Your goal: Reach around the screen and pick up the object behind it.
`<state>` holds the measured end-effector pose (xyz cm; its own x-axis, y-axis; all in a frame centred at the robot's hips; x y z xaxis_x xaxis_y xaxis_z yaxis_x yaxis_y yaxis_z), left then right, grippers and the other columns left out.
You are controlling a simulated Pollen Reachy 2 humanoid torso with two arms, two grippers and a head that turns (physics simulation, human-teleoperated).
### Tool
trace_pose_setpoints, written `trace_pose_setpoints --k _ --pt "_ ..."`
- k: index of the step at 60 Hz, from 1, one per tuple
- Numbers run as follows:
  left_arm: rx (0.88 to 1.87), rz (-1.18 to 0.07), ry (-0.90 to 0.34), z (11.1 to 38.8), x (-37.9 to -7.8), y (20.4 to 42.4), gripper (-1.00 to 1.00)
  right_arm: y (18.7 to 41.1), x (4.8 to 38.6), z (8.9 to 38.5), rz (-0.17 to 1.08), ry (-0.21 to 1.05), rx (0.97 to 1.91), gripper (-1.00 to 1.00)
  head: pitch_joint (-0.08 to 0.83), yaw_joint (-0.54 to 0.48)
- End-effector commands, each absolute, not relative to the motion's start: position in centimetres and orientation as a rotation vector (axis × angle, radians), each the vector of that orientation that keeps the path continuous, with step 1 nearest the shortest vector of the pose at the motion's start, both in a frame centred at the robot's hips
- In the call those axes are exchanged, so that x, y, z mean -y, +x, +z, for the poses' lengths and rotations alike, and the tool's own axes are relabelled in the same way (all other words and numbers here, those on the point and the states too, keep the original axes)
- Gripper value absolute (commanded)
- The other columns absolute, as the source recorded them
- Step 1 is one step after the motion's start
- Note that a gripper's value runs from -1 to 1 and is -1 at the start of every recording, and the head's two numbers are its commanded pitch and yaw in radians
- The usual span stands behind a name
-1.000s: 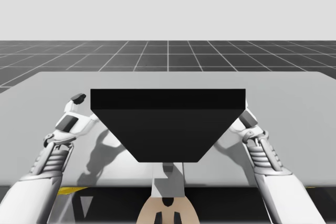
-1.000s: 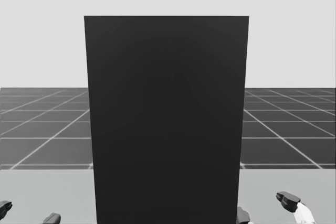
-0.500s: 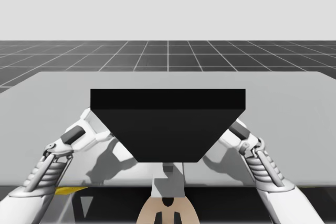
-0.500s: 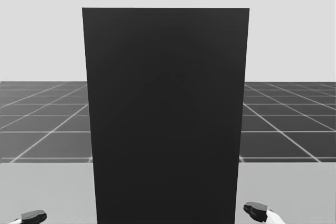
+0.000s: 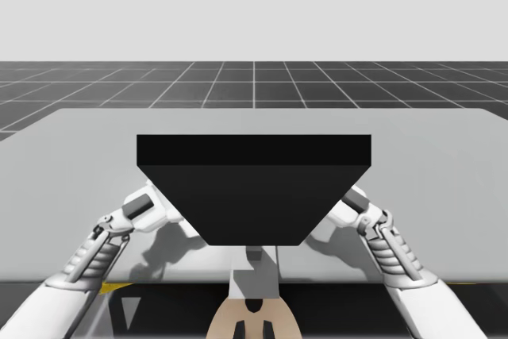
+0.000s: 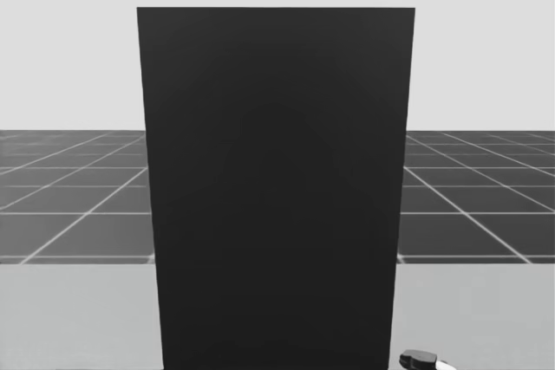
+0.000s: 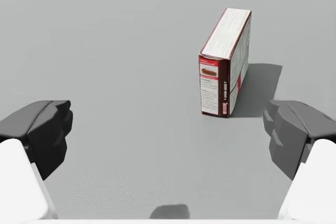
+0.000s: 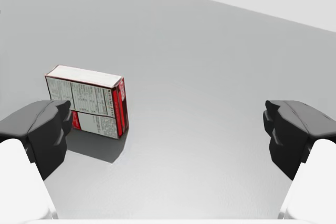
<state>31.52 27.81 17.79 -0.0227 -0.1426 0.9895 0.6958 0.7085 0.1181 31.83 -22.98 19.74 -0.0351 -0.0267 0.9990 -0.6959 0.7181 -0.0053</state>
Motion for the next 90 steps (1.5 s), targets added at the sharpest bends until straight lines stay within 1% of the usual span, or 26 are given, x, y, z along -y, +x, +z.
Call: trace_pose_setpoints --k 1,13,16,25,40,46,56,63,71,78,79,80,81,82,83,84,90 --pt "1.41 -0.753 -0.503 17.5 -26.1 32.5 -1.0 31.8 22.7 19.6 0.611 0.614 1.52 -1.0 0.056 0.0" --pt "1.361 -0.79 -0.54 17.1 -24.5 34.2 -1.0 31.8 22.4 19.3 0.631 0.615 1.514 -1.0 0.064 0.01" --pt "1.349 -0.798 -0.562 16.9 -24.0 34.9 -1.0 31.8 22.3 19.2 0.636 0.617 1.513 -1.0 0.065 0.01" --pt "1.314 -0.819 -0.574 16.3 -22.6 37.0 -1.0 31.7 22.1 19.1 0.648 0.615 1.512 -1.0 0.073 0.01" --pt "1.278 -0.853 -0.576 15.3 -20.9 39.9 -1.0 31.6 21.9 19.0 0.665 0.612 1.51 -1.0 0.084 0.01" --pt "1.262 -0.859 -0.608 15.0 -20.0 40.9 -1.0 31.5 21.8 19.0 0.673 0.612 1.511 -1.0 0.085 0.01" --pt "1.234 -0.866 -0.648 14.1 -18.4 42.1 -1.0 31.5 21.7 18.9 0.677 0.608 1.509 -1.0 0.094 -0.01" --pt "1.224 -0.878 -0.652 13.7 -17.4 42.7 -1.0 31.5 21.7 18.8 0.681 0.604 1.506 -1.0 0.1 -0.01" --pt "1.214 -0.86 -0.671 13.3 -16.9 43.4 -1.0 31.4 21.7 18.8 0.684 0.604 1.506 -1.0 0.103 -0.01" --pt "1.188 -0.836 -0.667 12.3 -17.1 43.9 -1.0 31.4 21.7 18.8 0.685 0.601 1.506 -1.0 0.106 -0.02" --pt "1.184 -0.832 -0.663 12.1 -17.2 44.0 -0.82 31.4 21.7 18.8 0.685 0.6 1.506 -1.0 0.107 -0.02" --pt "1.177 -0.83 -0.665 12.0 -17.3 44.0 -0.27 31.4 21.7 18.8 0.685 0.6 1.506 -1.0 0.107 -0.02" --pt "1.175 -0.831 -0.665 12.0 -17.4 44.0 0.08 31.4 21.7 18.8 0.685 0.6 1.507 -1.0 0.108 -0.02" --pt "1.174 -0.832 -0.663 12.0 -17.4 44.0 0.78 31.4 21.7 18.8 0.686 0.601 1.507 -1.0 0.108 -0.02" --pt "1.173 -0.831 -0.663 12.0 -17.5 44.0 0.94 31.5 21.7 18.8 0.685 0.601 1.506 -1.0 0.108 -0.01" --pt "1.17 -0.83 -0.661 12.0 -17.5 44.1 0.98 31.5 21.7 18.8 0.686 0.6 1.506 -1.0 0.108 -0.01" --pt "1.164 -0.824 -0.664 12.2 -17.7 44.1 1.0 31.5 21.7 18.8 0.684 0.596 1.505 -1.0 0.108 -0.02"
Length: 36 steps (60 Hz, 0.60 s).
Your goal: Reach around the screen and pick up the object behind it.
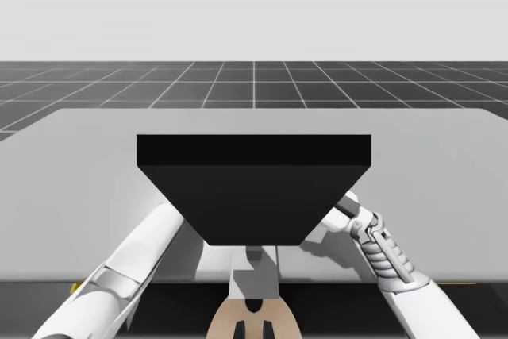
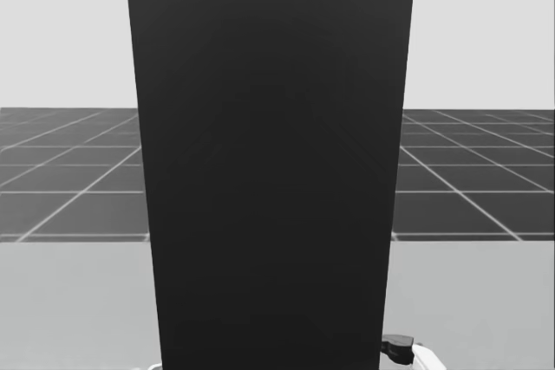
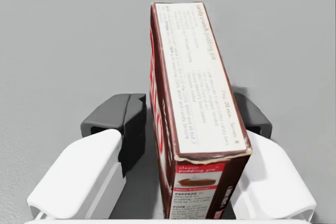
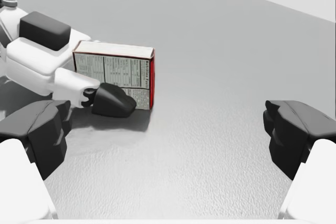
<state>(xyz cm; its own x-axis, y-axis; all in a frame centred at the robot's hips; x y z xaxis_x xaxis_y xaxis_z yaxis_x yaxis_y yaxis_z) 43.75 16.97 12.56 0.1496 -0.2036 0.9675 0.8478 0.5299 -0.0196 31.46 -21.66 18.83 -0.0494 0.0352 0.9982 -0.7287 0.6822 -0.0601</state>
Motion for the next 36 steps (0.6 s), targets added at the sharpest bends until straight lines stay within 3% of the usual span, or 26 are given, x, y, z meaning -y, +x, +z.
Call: trace_pose_setpoints --k 1,16,36 --pt "1.164 -0.823 -0.664 12.2 -17.7 44.1 1.0 31.5 21.7 18.8 0.684 0.596 1.506 -1.0 0.109 -0.02" --pt "1.204 -0.798 -0.585 14.4 -21.8 42.0 1.0 31.5 21.7 18.8 0.686 0.592 1.506 -1.0 0.109 -0.01" --pt "1.296 -0.661 -0.454 16.1 -32.3 38.4 1.0 31.5 21.6 18.7 0.687 0.589 1.506 -1.0 0.108 -0.01"
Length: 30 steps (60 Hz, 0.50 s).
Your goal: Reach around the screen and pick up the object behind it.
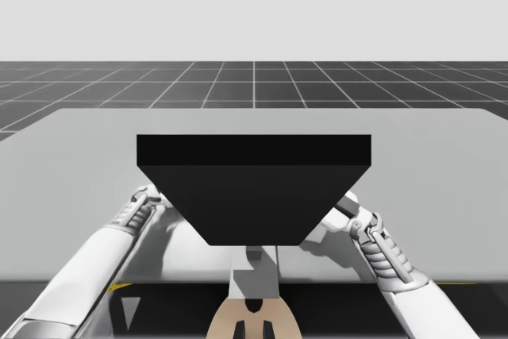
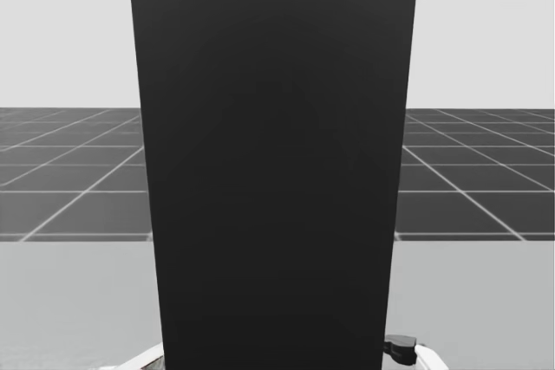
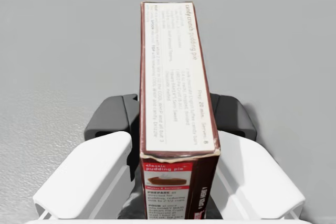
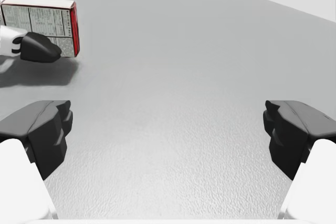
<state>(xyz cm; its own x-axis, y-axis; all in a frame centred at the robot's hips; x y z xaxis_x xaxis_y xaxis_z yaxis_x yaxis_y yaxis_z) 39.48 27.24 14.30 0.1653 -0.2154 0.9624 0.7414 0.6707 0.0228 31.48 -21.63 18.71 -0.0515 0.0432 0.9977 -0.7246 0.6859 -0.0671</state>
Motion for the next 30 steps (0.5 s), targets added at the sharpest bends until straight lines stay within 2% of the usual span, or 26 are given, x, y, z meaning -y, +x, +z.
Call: trace_pose_setpoints --k 1,12,30 --pt "1.3 -0.656 -0.449 16.2 -32.6 38.3 1.0 31.5 21.6 18.7 0.687 0.588 1.506 -1.0 0.107 -0.01" --pt "1.367 -0.584 -0.394 18.6 -36.6 37.0 1.0 31.6 21.5 18.6 0.68 0.584 1.508 -1.0 0.105 -0.01" --pt "1.46 -0.559 -0.327 23.7 -38.8 36.5 1.0 31.7 21.6 18.7 0.677 0.584 1.509 -1.0 0.103 -0.01"
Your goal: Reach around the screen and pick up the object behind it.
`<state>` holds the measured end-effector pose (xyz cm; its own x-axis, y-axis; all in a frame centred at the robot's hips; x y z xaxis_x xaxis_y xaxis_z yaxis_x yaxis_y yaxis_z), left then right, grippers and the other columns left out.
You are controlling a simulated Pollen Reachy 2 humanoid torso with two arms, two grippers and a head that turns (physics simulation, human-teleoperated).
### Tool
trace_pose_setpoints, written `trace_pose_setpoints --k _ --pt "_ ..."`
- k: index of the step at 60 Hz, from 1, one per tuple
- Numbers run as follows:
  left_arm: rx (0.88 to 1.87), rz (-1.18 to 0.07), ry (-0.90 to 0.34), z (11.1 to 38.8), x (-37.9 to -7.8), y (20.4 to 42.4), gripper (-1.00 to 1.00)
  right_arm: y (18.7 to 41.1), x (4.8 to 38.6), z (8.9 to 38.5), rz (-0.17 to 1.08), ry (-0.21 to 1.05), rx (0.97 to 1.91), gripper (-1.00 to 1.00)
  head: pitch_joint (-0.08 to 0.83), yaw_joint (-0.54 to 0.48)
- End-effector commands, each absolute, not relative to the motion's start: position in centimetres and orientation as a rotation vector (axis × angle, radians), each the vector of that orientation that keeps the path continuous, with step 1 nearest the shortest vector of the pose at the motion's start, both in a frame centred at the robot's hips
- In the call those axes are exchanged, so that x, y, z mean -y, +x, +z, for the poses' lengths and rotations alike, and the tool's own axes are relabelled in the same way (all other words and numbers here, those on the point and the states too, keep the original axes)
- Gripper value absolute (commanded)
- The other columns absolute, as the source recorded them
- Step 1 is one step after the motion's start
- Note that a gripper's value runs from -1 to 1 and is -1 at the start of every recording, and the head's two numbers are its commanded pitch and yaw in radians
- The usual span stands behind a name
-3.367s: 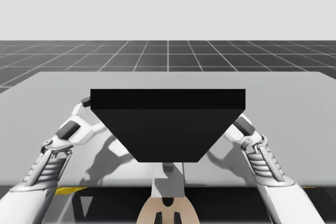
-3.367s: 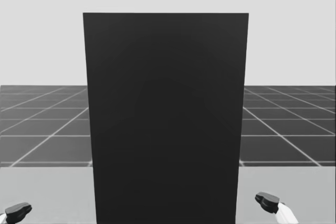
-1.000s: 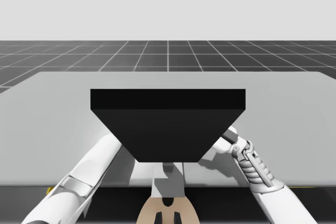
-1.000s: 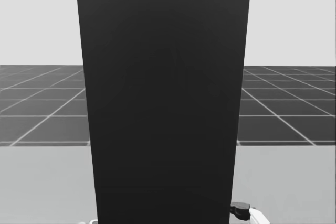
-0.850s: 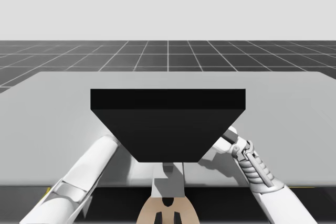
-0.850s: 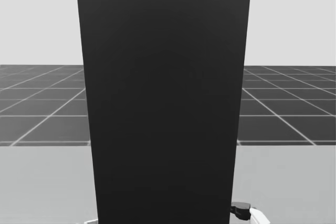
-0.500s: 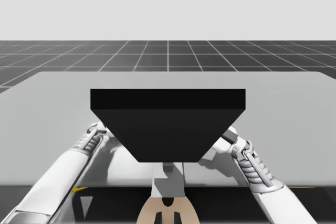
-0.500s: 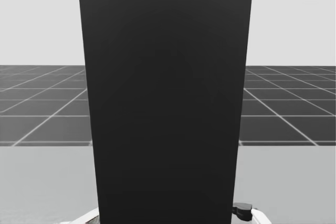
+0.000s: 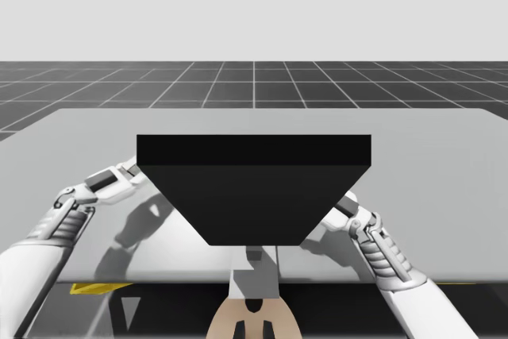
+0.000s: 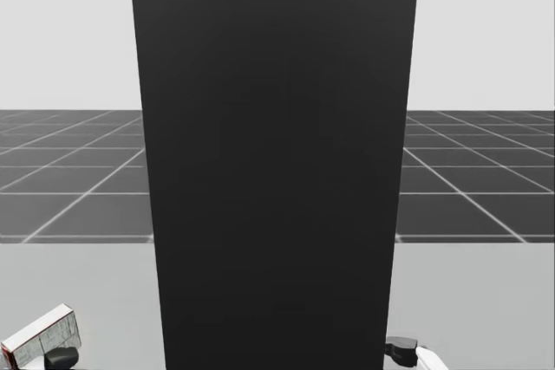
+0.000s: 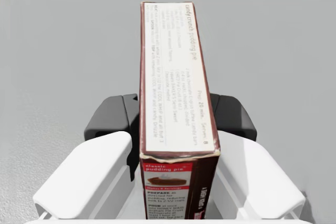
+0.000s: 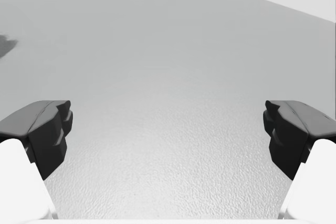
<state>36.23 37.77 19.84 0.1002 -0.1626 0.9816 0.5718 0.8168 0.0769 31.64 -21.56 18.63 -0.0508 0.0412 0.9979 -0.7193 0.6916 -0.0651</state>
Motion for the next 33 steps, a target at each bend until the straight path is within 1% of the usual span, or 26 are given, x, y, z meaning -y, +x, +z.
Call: trace_pose_setpoints --k 1,9,13,15,16,19,20,26,33 --pt "1.466 -0.562 -0.318 24.1 -38.9 36.5 1.0 31.7 21.6 18.7 0.676 0.585 1.509 -1.0 0.103 -0.01" --pt "1.511 -0.566 -0.294 26.9 -39.1 36.6 1.0 31.7 21.7 18.7 0.675 0.585 1.512 -1.0 0.103 -0.01" --pt "1.542 -0.571 -0.276 28.8 -39.3 36.5 1.0 31.6 21.7 18.7 0.674 0.585 1.513 -1.0 0.103 -0.01" --pt "1.551 -0.57 -0.273 29.3 -39.3 36.6 1.0 31.6 21.7 18.7 0.674 0.585 1.513 -1.0 0.103 -0.01" --pt "1.561 -0.572 -0.267 30.0 -39.4 36.6 1.0 31.6 21.7 18.7 0.674 0.585 1.513 -1.0 0.103 -0.01" --pt "1.572 -0.573 -0.258 30.8 -39.4 36.7 1.0 31.6 21.7 18.7 0.674 0.585 1.513 -1.0 0.102 -0.01" --pt "1.583 -0.574 -0.253 31.5 -39.4 36.7 1.0 31.6 21.7 18.7 0.674 0.585 1.513 -1.0 0.102 -0.01" --pt "1.613 -0.582 -0.232 33.4 -39.3 36.9 1.0 31.7 21.7 18.7 0.672 0.581 1.515 -1.0 0.101 -0.01" --pt "1.674 -0.571 -0.218 35.9 -38.7 37.0 1.0 32.0 21.8 18.6 0.654 0.564 1.52 -1.0 0.102 -0.01"
